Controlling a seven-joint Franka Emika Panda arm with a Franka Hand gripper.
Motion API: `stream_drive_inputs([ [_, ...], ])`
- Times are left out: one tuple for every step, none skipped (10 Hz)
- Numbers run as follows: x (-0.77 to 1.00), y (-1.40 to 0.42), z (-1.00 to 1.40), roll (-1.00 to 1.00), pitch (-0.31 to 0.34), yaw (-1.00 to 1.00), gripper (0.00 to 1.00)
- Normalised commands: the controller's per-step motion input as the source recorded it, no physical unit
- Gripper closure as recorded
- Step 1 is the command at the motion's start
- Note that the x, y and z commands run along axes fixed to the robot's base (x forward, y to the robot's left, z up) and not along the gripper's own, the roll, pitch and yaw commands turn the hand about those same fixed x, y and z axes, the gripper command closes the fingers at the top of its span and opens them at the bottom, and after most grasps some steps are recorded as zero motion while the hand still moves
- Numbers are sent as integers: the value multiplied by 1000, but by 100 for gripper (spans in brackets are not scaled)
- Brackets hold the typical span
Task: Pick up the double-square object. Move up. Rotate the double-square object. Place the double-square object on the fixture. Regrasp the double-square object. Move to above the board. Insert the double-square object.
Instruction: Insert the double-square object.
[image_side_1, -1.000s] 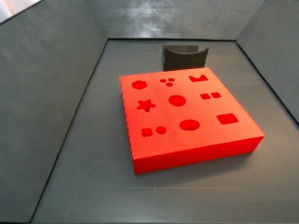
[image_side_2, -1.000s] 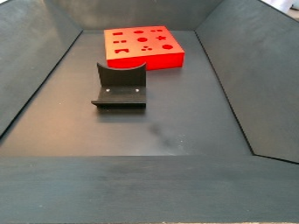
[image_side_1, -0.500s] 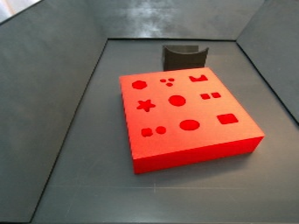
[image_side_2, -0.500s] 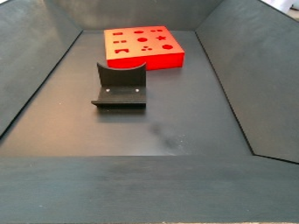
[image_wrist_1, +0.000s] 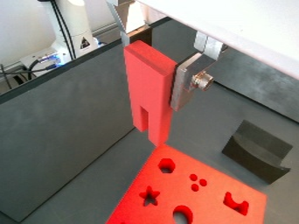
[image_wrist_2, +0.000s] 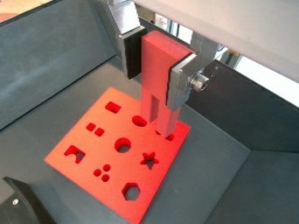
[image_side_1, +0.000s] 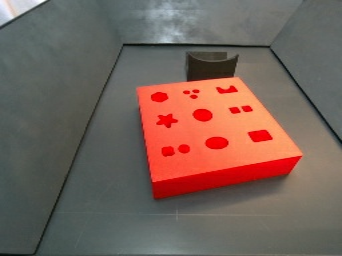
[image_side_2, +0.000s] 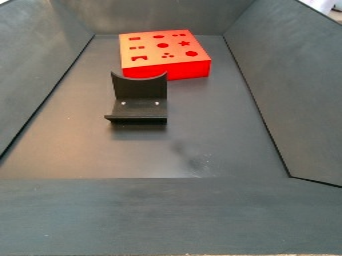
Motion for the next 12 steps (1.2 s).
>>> stream_drive_inputs([
  [714,-83,-6,54,-207,154,100],
  [766,-89,-57,40,-131,146,100],
  [809,-74,-63,31,-114,126,100],
  [874,0,-103,0,-96,140,100],
  [937,0,-137,0,-96,120,100],
  [951,140,-171,-23,-109,126,100],
  [1000,234,-194,-49,-101,91,100],
  [1000,294,-211,-64,-97,83,100],
  [1000,343,-243,-84,-91,94,100],
  [1000,377,-303,-110,-60,114,100],
  [994,377,-377,-131,-60,149,100],
  [900,360,-511,-171,-87,191,100],
])
